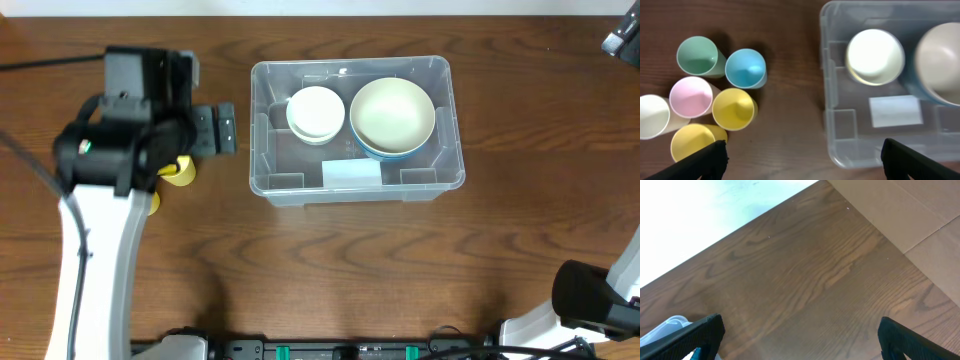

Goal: Pack container
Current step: 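Move the left gripper to the blue cup and grasp it, then carry the blue cup into the bin's front and release it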

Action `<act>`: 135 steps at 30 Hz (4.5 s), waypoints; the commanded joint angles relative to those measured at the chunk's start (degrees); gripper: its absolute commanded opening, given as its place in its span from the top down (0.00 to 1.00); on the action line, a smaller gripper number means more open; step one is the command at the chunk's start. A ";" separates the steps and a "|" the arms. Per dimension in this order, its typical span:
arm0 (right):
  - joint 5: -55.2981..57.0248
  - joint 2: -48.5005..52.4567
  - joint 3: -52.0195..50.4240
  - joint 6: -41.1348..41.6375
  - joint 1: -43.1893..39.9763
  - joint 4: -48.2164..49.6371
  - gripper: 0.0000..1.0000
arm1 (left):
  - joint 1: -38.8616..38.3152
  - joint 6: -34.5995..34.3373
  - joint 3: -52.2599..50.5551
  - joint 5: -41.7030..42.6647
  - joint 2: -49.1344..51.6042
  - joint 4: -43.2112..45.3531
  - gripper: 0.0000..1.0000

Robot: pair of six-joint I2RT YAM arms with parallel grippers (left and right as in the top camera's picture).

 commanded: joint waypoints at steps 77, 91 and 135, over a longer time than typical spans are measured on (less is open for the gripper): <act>0.61 -0.13 -0.11 1.01 -0.33 0.00 0.01 | -15.43 3.91 0.66 9.49 -2.40 14.27 0.94; 0.61 -0.13 -0.11 1.01 -0.33 0.00 0.01 | -34.12 3.87 0.50 10.73 15.30 9.81 0.94; 0.61 -0.13 -0.11 1.01 -0.35 0.00 0.01 | -32.02 0.87 11.76 -9.79 12.44 4.20 0.34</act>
